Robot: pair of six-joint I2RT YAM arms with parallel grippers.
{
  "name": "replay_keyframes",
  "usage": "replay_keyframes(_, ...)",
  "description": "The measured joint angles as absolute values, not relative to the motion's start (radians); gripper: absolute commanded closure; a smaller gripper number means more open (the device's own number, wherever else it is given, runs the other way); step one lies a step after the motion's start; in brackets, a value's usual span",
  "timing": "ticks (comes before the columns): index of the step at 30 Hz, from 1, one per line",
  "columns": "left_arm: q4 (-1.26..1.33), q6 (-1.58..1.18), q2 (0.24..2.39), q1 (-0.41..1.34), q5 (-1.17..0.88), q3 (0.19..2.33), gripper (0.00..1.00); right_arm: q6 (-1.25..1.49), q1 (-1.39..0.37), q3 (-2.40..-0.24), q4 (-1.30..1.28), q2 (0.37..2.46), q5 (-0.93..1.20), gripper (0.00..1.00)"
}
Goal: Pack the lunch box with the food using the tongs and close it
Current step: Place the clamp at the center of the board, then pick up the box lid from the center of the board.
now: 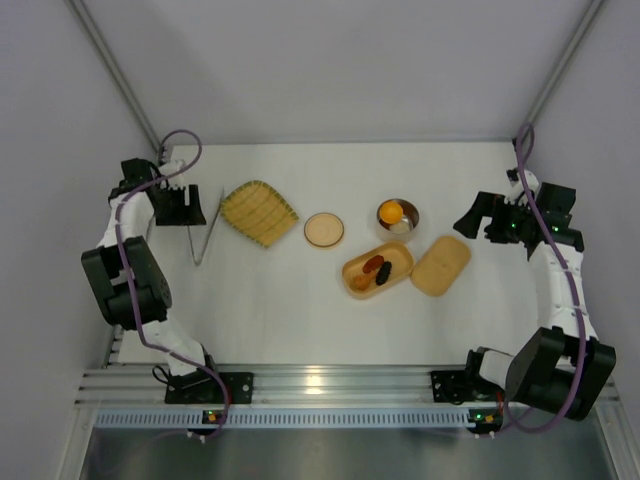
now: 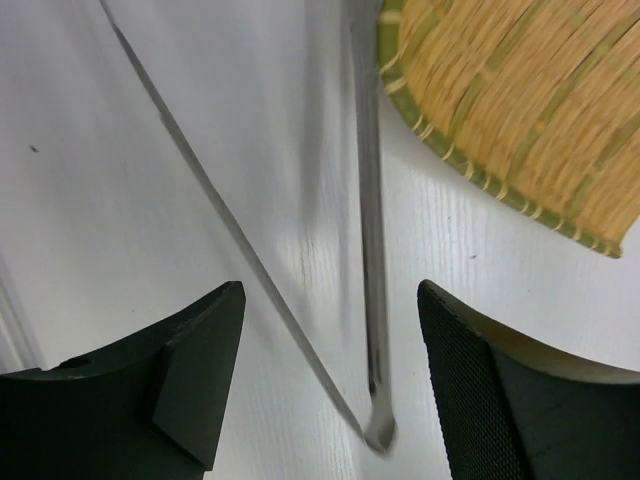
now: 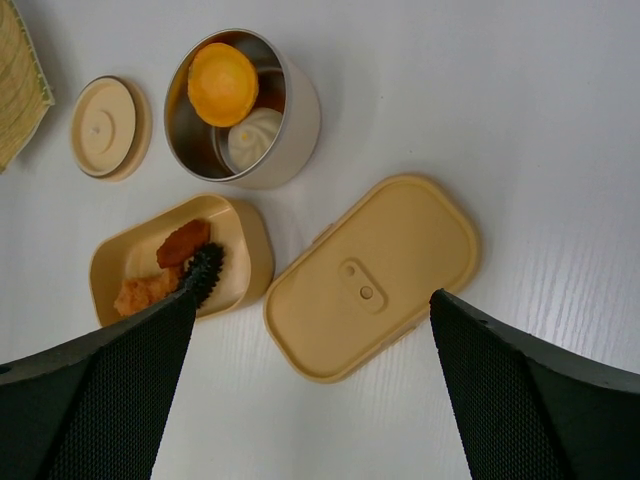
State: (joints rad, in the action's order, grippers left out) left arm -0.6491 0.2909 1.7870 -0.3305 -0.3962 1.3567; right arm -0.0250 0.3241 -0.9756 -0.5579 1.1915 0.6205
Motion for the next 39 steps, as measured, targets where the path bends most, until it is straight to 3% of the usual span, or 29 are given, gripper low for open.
replay_keyframes(3, -0.667, 0.290, 1.743, -0.331, -0.418, 1.409, 0.16, -0.038, 0.324, -0.976, -0.563, 1.191, 0.623, 0.01)
replay_keyframes(19, -0.752, 0.309, 1.682, -0.311, -0.551, 1.468, 0.20, -0.184, 0.324, -1.031, -0.664, 1.246, 0.551, 0.01)
replay_keyframes(25, -0.763, 0.305, 1.645, -0.049, -0.515, 1.468, 0.27, -0.210, 0.324, -1.031, -0.701, 1.273, 0.535, 0.01)
replay_keyframes(31, -0.743, 0.239, 1.718, 0.298, -0.387, 1.524, 0.44, -0.210, 0.324, -1.030, -0.704, 1.273, 0.530, 0.01)
replay_keyframes(39, -0.726, 0.166, 1.998, 0.413, -0.223, 1.733, 0.49, -0.209, 0.324, -1.026, -0.702, 1.272, 0.525, 0.01)
